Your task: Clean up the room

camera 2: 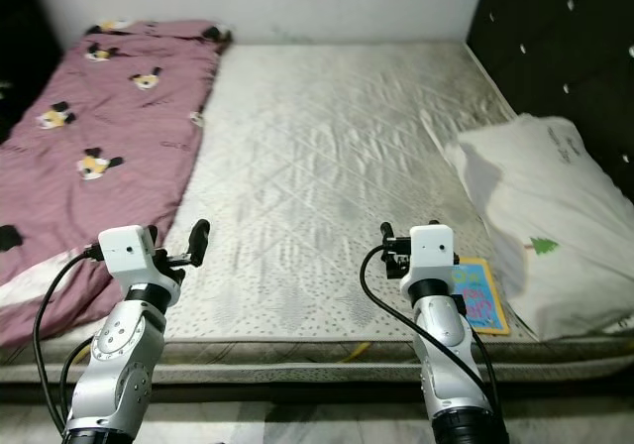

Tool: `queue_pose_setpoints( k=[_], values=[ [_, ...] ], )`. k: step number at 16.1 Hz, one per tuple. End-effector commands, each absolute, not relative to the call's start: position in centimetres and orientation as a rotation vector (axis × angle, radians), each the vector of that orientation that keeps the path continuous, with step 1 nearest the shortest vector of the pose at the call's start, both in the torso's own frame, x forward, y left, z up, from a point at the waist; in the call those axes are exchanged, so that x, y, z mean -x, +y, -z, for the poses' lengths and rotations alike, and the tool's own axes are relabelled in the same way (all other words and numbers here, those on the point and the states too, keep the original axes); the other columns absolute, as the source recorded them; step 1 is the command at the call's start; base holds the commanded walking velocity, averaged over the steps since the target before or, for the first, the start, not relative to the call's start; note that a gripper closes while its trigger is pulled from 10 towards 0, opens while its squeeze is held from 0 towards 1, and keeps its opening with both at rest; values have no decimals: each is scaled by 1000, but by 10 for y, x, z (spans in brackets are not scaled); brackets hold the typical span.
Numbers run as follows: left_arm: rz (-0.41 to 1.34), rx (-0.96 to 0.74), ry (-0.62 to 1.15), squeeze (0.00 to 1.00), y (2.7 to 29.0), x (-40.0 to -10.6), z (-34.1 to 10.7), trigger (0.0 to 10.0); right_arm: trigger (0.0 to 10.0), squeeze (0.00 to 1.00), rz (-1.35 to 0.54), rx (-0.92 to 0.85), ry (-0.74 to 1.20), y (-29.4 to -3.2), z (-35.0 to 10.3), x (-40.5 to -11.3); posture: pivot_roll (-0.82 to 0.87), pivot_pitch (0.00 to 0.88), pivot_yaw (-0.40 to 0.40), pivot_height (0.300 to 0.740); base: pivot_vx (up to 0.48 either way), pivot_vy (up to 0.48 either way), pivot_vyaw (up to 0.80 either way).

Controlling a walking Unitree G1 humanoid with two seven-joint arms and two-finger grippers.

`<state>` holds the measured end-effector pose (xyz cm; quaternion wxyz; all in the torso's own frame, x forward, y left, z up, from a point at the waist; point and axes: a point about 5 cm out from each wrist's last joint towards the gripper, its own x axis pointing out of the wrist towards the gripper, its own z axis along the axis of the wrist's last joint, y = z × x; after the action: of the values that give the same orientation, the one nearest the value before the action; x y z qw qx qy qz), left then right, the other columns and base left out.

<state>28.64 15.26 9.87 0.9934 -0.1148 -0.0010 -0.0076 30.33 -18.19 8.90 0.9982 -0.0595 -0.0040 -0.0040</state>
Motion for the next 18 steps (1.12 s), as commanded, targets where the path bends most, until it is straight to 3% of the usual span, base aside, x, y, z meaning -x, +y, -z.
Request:
queue_pose_setpoints(
  k=[1, 10, 14, 18],
  values=[
    [-3, 216, 18, 0, 160, -285, -94, 10000, 10000, 0, -10, 107, -3, -176, -87, -304, -3, 90, 13, 740, 0, 480, 0],
    [-8, 226, 31, 0, 160, -284, -93, 10000, 10000, 0, -7, 112, -6, -177, -88, -303, -6, 101, 12, 740, 0, 480, 0],
    [-10, 222, 28, 0, 161, -285, -94, 10000, 10000, 0, -9, 108, -8, -177, -88, -303, -7, 107, 12, 740, 0, 480, -589],
    [-11, 224, 32, 0, 161, -285, -93, 10000, 10000, 0, -11, 113, -5, -177, -88, -304, -9, 110, 11, 740, 0, 480, 0]
  ],
)
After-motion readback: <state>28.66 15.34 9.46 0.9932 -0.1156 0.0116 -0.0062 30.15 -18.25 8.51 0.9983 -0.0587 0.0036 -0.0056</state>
